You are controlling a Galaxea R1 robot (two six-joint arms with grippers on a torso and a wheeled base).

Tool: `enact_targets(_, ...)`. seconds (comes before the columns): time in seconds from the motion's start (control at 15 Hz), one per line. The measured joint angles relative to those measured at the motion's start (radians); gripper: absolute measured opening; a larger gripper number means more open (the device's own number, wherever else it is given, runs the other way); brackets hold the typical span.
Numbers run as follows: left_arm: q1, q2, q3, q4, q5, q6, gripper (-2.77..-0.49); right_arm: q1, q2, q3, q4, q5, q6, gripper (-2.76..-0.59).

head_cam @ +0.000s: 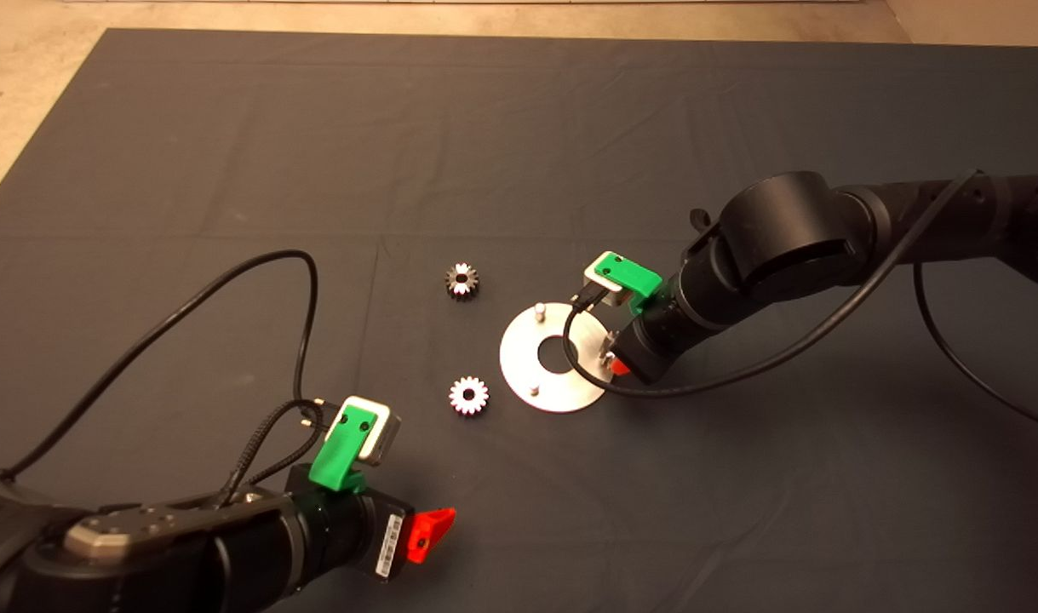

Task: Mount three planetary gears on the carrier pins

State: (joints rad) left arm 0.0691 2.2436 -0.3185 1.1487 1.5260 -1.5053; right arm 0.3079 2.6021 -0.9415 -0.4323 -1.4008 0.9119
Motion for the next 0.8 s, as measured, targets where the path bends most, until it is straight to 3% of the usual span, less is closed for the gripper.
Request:
enact_targets(0.07,0.000,0.000,0.000,0.000,0.000,0.000,-0.50,0.000,0.003,-0.012,0.000,0.014,-0.003,-2.44)
enact_targets(0.13,0.000,0.000,0.000,0.000,0.000,0.000,-0.50,0.000,0.006,-0.024,-0.001,0.019,-0.002,-2.44)
enact_targets(0.4,0.003,0.000,0.000,0.007,0.000,0.000,-0.50,0.000,0.013,-0.031,0.000,0.026,-0.004,-2.44)
enact_targets(0.8,0.003,-0.001,0.000,0.016,0.000,0.000,-0.50,0.000,0.013,-0.031,0.000,0.023,-0.004,-2.44)
